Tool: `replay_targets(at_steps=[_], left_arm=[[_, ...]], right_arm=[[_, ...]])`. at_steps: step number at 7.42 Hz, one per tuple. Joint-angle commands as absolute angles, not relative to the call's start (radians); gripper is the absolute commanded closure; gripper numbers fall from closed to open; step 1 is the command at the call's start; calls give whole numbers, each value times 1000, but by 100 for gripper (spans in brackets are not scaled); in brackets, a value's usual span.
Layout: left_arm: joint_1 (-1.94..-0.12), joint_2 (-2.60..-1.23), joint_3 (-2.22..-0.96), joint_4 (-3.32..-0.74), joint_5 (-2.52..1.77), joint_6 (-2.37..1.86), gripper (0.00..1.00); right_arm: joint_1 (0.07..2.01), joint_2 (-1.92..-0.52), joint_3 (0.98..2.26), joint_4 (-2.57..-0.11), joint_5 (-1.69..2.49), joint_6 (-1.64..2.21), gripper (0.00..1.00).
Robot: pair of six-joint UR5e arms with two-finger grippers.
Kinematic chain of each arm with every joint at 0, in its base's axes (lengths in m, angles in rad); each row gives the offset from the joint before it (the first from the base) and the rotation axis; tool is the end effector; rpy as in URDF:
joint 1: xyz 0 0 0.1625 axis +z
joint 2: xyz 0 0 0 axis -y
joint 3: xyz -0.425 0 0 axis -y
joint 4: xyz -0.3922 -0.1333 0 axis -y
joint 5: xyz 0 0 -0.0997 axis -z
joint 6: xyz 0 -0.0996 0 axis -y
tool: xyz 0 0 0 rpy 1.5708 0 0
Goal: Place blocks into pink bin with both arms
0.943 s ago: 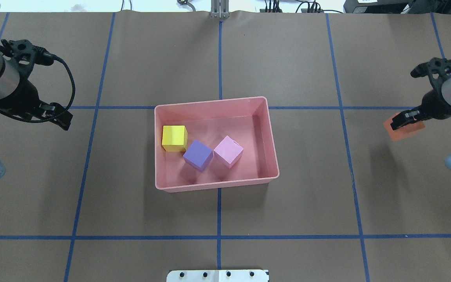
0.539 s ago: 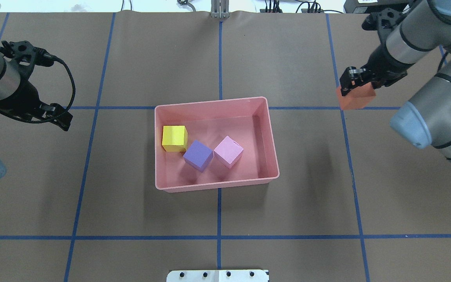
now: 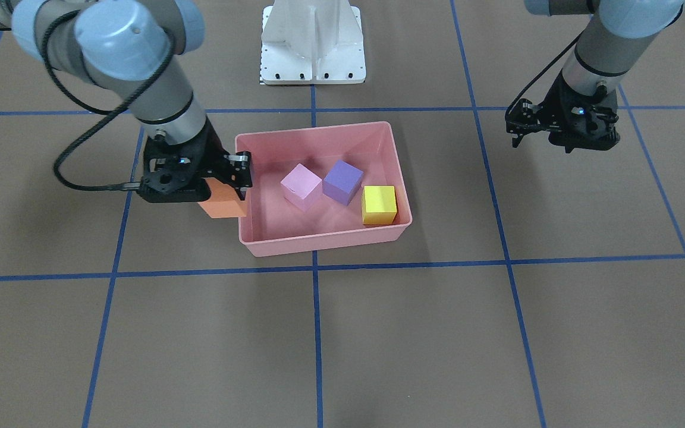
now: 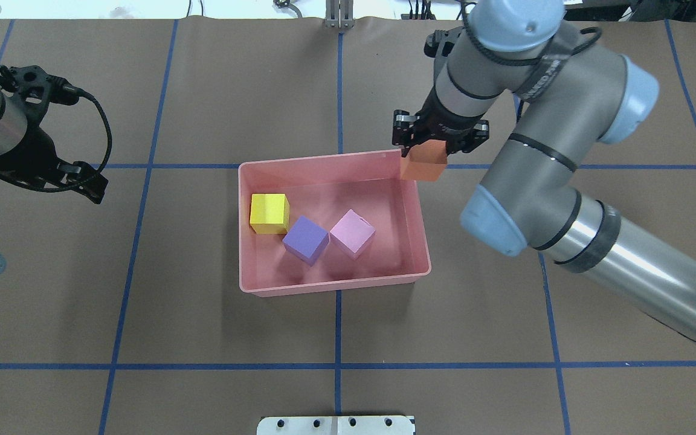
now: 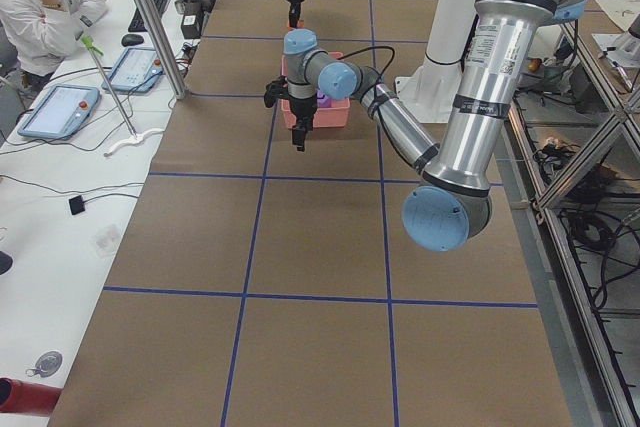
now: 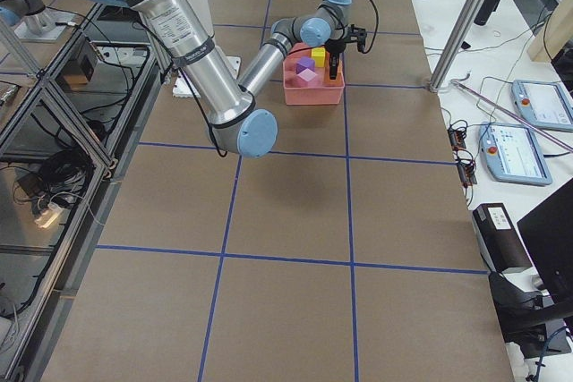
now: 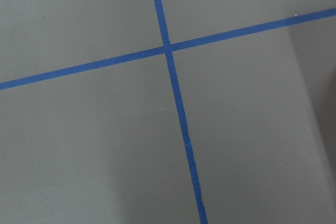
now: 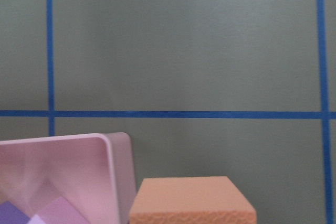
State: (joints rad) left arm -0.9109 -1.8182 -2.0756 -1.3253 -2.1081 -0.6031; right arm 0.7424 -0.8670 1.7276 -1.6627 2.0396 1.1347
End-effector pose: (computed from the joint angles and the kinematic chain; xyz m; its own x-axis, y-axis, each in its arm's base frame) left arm 0.2532 -0.4606 0.3330 0.7376 0.2036 -0.6438 -0.1428 0.9789 0.1459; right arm -0.4297 -0.5141 0.1837 0.6371 0.0731 0.7673 -0.1132 0.9936 -0.0007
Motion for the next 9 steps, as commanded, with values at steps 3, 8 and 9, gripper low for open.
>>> replay_targets(at_steps=[3,8,9], left_arm=[[-916,-1813,-2069,-1325,-2108,-607,0],[-1211,-1683,-2027,-1312,-2180,-227,0],[-1308,-1658,-1972,-1312,-2195,-71,0]], right_arm=[[681,-845,1706,-1664,1962,1189,0],[1223,-1176,1697,-1678,2238,299,0],[1312,-1219,1672,-1712,2261,112,0]])
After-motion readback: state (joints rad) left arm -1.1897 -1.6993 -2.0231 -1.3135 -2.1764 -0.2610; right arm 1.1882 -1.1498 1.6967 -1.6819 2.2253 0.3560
